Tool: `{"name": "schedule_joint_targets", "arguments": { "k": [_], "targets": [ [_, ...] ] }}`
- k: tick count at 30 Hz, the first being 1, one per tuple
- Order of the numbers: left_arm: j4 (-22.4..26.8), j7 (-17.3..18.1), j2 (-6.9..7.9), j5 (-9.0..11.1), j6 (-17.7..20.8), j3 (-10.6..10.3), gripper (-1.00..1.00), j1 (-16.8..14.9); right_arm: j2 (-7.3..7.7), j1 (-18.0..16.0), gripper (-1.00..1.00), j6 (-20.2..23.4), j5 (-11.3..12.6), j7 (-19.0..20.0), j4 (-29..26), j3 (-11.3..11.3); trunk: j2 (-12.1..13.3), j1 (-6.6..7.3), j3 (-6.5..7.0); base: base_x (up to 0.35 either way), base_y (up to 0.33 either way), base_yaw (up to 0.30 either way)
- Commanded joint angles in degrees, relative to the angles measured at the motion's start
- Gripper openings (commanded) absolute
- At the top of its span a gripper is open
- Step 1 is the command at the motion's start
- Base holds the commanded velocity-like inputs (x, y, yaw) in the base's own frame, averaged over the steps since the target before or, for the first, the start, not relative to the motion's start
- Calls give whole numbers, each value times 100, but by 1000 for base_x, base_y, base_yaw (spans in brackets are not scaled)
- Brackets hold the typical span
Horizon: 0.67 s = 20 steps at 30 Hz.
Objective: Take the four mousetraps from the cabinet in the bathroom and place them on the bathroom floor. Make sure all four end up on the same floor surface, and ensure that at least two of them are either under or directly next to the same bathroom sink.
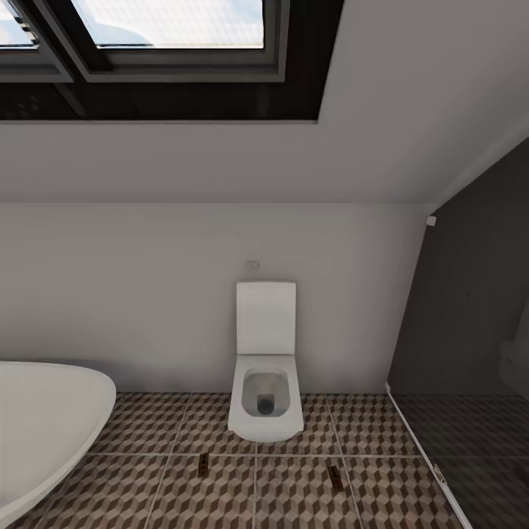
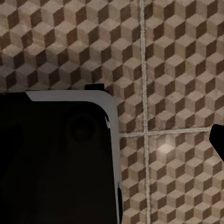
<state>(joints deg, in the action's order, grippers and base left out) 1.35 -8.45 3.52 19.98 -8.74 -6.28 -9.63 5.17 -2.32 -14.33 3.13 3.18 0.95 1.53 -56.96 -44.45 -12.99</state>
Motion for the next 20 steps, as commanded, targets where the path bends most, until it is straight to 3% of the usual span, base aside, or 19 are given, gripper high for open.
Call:
{"name": "schedule_joint_targets", "arguments": {
  "k": [1,20],
  "targets": [
    [-2,-16,0,43,-14,-49,100,-3,2,-5,100,-26,35,33,10,14,-5,0,-8,0,0,0],
    [4,-16,0,25,-15,-64,100,-3,2,-5,100,-26,34,33,10,14,-5,0,-8,0,0,0]
  ]
}}
